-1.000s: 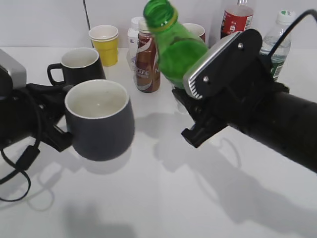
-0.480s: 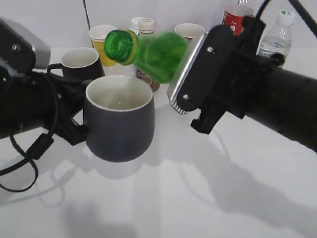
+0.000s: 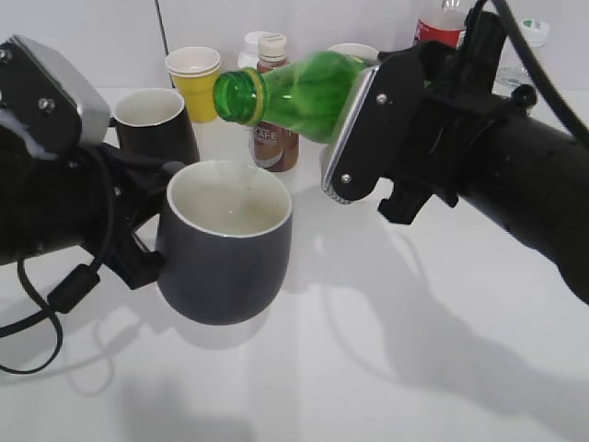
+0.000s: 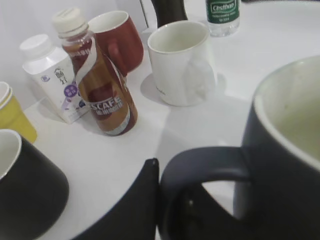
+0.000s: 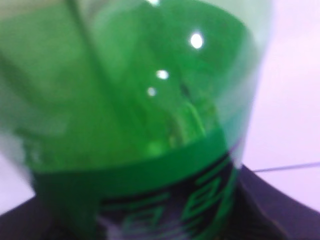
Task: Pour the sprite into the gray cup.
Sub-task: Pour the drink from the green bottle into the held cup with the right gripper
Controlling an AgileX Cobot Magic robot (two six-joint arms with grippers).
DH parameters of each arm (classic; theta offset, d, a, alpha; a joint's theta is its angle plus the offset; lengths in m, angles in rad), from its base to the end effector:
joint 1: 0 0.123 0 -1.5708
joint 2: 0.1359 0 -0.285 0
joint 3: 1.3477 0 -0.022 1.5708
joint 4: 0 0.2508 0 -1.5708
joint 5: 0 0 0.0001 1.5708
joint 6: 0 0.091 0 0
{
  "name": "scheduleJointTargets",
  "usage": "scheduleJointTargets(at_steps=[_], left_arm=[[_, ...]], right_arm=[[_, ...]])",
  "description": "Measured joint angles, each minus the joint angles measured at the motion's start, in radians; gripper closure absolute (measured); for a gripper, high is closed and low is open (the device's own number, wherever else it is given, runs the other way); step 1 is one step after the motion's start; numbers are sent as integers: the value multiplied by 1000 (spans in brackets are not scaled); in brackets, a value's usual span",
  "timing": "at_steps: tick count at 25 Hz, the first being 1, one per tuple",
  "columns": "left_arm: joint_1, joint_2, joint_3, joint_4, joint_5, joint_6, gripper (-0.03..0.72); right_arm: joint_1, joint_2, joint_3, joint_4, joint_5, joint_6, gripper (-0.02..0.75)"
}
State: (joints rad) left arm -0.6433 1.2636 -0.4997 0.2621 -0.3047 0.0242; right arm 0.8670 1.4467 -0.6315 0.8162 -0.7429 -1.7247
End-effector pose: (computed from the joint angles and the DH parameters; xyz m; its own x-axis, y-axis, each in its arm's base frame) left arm 0.1917 -0.1525 0.2300 -0.1090 0.4198 -0.9010 0.7120 0.6655 0.2239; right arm 0.2175 0.1870 0.2443 0.2520 -0.8763 -0.4107 -0.2640 0.3460 -0.9003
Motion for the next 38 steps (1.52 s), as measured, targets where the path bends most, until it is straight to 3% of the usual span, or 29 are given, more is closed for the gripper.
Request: scheduleJointTargets(at_steps=[9, 20, 29, 33, 38], left_arm=[[-1, -32, 0, 1, 11, 0, 638], [-1, -32, 0, 1, 15, 0, 638], [-1, -32, 0, 2, 20, 0, 638], [-1, -32, 0, 2, 20, 0, 638], [-1, -32, 0, 2, 17, 0, 638]], right_arm=[[-2, 0, 0, 4, -79, -287, 303], [-2, 0, 0, -19, -124, -398, 303], [-2, 0, 0, -22, -124, -400, 305], [-2, 0, 0, -15, -113, -312, 307], [-2, 0, -2, 46, 17, -174, 307]])
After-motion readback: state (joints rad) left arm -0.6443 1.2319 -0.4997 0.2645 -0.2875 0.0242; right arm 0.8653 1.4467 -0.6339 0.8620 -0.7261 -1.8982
